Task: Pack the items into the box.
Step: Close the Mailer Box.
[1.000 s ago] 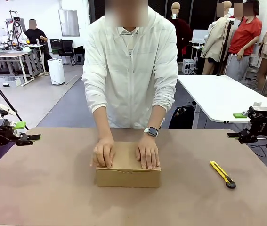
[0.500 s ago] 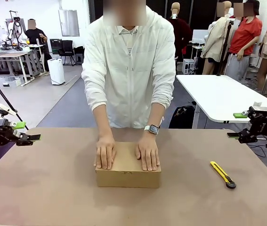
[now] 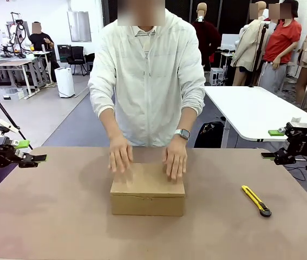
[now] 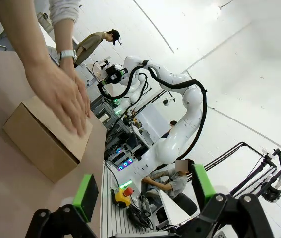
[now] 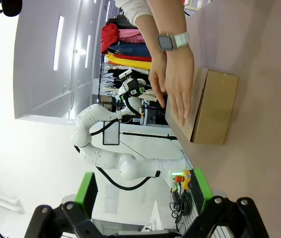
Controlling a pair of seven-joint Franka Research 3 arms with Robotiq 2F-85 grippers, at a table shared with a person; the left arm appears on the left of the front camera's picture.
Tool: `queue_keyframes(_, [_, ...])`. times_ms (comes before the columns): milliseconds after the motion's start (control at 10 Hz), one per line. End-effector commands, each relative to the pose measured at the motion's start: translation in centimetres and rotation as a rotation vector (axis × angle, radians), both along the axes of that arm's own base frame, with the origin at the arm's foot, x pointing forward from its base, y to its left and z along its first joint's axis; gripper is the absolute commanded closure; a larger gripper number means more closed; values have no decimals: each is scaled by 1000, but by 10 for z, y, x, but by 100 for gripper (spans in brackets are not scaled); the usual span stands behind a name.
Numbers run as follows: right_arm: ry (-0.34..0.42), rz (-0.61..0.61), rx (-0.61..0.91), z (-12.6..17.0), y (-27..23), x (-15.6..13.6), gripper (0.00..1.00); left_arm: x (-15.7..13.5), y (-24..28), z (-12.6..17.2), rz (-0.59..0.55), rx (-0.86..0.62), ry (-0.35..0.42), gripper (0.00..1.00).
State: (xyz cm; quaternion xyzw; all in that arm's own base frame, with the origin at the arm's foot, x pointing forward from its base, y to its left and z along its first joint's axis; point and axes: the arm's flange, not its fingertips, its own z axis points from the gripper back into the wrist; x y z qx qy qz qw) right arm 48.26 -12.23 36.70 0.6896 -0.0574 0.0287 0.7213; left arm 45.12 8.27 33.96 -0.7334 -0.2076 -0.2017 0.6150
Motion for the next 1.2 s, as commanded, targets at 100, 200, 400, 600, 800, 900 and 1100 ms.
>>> queue_keyframes(100, [-1, 4, 3, 4, 0, -5, 0, -3, 0, 2, -5, -10, -12, 0])
queue_keyframes(200, [-1, 4, 3, 4, 0, -5, 0, -3, 0, 2, -5, -10, -12, 0])
queue_keyframes(400, [-1, 4, 3, 4, 0, -5, 0, -3, 0, 2, -5, -10, -12, 0])
queue_keyframes(600, [-1, 4, 3, 4, 0, -5, 0, -3, 0, 2, -5, -10, -12, 0])
queue_keyframes(800, [-1, 4, 3, 4, 0, -5, 0, -3, 0, 2, -5, -10, -12, 0])
queue_keyframes(900, [-1, 4, 3, 4, 0, -5, 0, -3, 0, 2, -5, -10, -12, 0])
queue_keyframes(1100, [-1, 4, 3, 4, 0, -5, 0, -3, 0, 2, -5, -10, -12, 0])
